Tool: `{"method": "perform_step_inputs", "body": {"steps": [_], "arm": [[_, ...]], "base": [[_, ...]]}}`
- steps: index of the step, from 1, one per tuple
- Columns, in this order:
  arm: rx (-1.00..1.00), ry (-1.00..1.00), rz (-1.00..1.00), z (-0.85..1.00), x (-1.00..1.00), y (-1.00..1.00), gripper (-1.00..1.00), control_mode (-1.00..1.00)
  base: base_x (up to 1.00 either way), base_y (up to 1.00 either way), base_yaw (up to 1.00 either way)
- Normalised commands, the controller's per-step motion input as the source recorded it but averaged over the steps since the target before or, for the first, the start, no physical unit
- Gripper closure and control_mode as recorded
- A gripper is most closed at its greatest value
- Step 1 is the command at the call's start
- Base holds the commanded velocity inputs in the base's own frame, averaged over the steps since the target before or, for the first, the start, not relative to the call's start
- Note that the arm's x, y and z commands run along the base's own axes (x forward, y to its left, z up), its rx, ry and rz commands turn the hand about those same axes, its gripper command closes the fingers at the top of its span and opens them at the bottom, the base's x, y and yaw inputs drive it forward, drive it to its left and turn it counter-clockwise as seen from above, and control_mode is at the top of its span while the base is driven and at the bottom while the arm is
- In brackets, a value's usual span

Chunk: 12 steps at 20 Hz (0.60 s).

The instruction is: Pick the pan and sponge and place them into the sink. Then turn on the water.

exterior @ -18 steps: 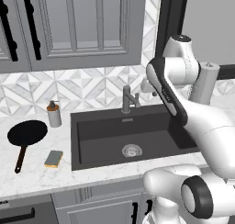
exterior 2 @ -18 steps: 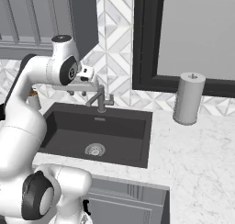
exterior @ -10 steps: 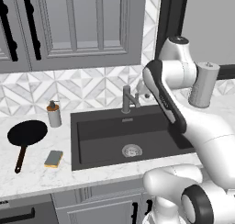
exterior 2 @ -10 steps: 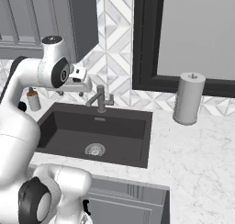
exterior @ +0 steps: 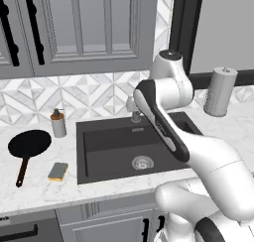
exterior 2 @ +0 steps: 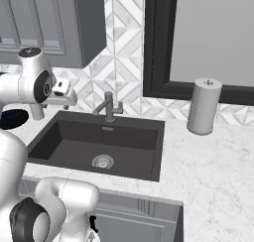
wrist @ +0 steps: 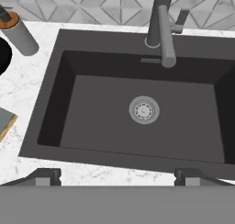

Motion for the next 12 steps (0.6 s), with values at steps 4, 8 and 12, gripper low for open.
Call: {"method": "perform_step_inputs", "body": {"steps": [4,8,12], "arm": [[0.00,0.00,0.00,-0.21,0.00,0.87,-1.00,-1.00],[0.00,0.00,0.00,-0.27,0.00,0.92,-1.00,-1.00],[0.00,0.02,0.00,-0.33,0.00,0.80,-1.00,-1.00]], "base": [[0.00,0.00,0.00],[0.00,0.00,0.00],[0.00,0.00,0.00]]}}
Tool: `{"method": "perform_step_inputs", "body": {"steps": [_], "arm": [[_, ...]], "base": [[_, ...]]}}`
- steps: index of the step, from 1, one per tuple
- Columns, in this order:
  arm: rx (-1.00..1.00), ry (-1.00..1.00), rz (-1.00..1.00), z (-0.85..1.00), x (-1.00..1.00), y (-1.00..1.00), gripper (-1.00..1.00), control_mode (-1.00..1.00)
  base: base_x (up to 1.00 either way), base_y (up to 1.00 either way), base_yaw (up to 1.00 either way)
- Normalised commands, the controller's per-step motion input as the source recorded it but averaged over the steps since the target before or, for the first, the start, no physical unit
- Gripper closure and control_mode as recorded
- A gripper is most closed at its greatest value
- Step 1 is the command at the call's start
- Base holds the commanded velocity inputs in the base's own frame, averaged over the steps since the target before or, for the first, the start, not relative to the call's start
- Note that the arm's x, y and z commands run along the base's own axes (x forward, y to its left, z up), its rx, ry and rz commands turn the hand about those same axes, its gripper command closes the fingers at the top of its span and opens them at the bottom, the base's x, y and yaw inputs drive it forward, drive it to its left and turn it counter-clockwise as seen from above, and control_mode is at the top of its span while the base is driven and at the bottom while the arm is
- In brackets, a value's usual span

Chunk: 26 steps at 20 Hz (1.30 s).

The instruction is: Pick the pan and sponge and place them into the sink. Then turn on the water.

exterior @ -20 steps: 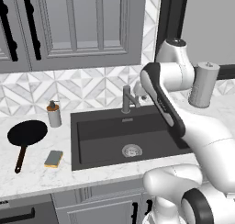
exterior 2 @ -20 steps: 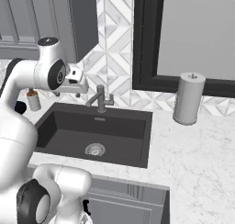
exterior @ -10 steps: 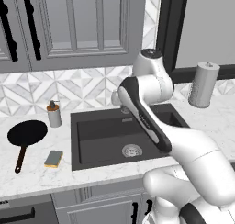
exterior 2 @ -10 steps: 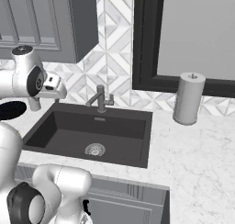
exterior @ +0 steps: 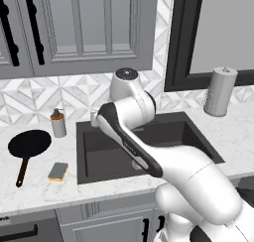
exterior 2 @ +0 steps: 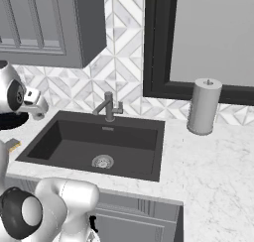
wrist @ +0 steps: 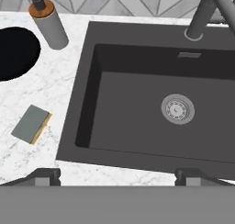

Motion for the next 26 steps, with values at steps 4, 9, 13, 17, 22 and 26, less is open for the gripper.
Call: {"method": "perform_step_inputs", "body": {"steps": [4,9,13,17,22,26], "arm": [[0.00,0.00,0.00,-0.50,0.00,0.73,-1.00,-1.00],[0.03,0.00,0.00,-0.61,0.00,0.47,-1.00,-1.00],[0.05,0.00,0.01,-0.56,-0.01,0.35,-1.00,-1.00],[0.04,0.00,0.00,-0.38,0.00,0.52,-1.00,-1.00],[0.00,-0.01,0.00,-0.29,0.00,0.73,-1.00,-1.00],[0.00,0.00,0.00,-0.23,0.00,0.76,-1.00,-1.00]], "base": [[0.00,0.00,0.00],[0.00,0.00,0.00],[0.00,0.00,0.00],[0.00,0.00,0.00],[0.00,0.00,0.00],[0.00,0.00,0.00]]}}
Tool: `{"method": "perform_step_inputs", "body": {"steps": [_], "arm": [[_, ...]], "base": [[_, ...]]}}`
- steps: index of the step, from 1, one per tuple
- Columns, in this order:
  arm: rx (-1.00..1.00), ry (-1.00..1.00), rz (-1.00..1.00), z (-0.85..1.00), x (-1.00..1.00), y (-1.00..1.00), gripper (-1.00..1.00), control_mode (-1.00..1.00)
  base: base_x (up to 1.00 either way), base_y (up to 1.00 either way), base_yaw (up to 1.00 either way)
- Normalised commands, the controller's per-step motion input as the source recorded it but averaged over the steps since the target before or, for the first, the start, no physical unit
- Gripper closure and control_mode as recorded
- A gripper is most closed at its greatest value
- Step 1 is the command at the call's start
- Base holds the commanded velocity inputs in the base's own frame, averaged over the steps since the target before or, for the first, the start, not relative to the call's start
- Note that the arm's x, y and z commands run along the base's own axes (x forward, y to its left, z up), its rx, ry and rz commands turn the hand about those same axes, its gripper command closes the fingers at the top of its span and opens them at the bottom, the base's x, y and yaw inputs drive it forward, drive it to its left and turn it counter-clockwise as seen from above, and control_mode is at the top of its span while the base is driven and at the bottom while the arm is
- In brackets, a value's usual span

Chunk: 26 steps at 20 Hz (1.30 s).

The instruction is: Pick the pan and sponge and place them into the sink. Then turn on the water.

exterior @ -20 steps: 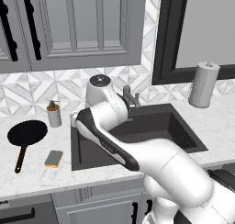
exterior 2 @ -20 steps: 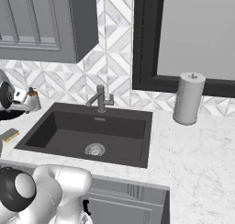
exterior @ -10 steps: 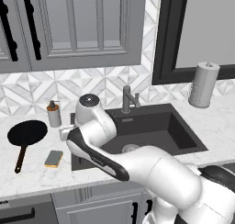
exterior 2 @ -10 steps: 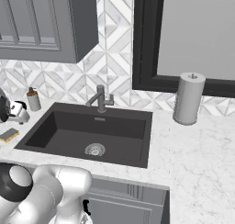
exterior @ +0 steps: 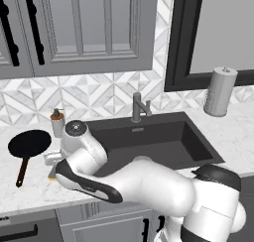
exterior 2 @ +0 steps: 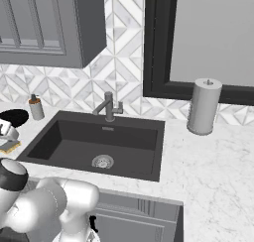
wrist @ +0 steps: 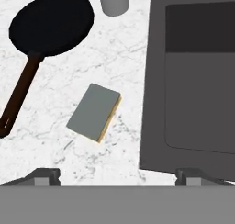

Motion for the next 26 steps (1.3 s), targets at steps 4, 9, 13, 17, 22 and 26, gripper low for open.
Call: {"method": "perform_step_inputs", "body": {"steps": [4,9,13,17,22,26], "arm": [[0.00,-0.04,0.00,-0.07,0.00,0.72,-1.00,-1.00],[0.00,0.00,0.03,0.00,0.00,0.60,-1.00,-1.00],[-0.01,0.00,0.02,-0.02,0.00,0.62,-1.00,-1.00],[-0.03,0.00,0.01,-0.08,0.00,0.60,-1.00,-1.00],[-0.03,0.00,0.00,-0.15,0.00,0.47,-1.00,-1.00],[-0.01,0.00,0.00,-0.25,0.06,0.32,-1.00,-1.00]], "base": [[0.00,0.00,0.00],[0.00,0.00,0.00],[0.00,0.00,0.00],[0.00,0.00,0.00],[0.00,0.00,0.00],[0.00,0.00,0.00]]}}
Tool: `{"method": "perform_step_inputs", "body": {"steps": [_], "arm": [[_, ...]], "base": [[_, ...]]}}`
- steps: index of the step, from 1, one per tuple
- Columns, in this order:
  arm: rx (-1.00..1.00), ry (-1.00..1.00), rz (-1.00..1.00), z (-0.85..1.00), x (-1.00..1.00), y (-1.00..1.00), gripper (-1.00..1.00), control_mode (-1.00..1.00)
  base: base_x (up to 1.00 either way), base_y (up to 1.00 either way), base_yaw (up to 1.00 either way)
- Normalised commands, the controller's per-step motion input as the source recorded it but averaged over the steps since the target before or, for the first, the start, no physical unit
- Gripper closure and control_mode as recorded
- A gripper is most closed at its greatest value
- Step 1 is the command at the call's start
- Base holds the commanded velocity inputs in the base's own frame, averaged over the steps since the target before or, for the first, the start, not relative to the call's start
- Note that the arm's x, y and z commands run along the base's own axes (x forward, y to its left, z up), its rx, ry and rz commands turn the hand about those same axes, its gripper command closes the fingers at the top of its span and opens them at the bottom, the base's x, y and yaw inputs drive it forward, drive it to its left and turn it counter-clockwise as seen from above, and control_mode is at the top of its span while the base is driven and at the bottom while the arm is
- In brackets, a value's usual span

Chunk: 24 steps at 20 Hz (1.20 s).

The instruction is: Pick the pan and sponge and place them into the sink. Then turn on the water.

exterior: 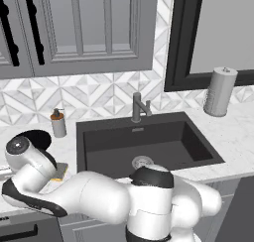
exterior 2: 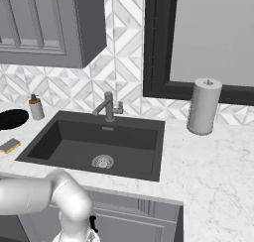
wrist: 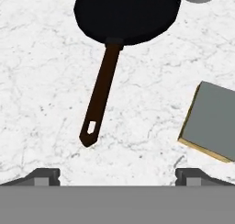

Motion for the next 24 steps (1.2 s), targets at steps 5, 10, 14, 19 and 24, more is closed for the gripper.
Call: {"method": "perform_step_inputs", "body": {"steps": [5,10,14,19,24], "arm": [[0.00,0.00,0.00,-0.29,0.14,0.20,-1.00,-1.00],[0.00,0.00,0.00,-0.33,0.28,0.05,-1.00,-1.00],[0.00,0.00,0.00,-0.29,0.31,0.10,-1.00,-1.00],[0.00,0.00,0.00,-0.21,0.27,0.31,-1.00,-1.00],[0.00,0.01,0.00,-0.24,0.27,0.25,-1.00,-1.00]], "base": [[0.00,0.00,0.00],[0.00,0.00,0.00],[0.00,0.00,0.00],[0.00,0.00,0.00],[0.00,0.00,0.00]]}}
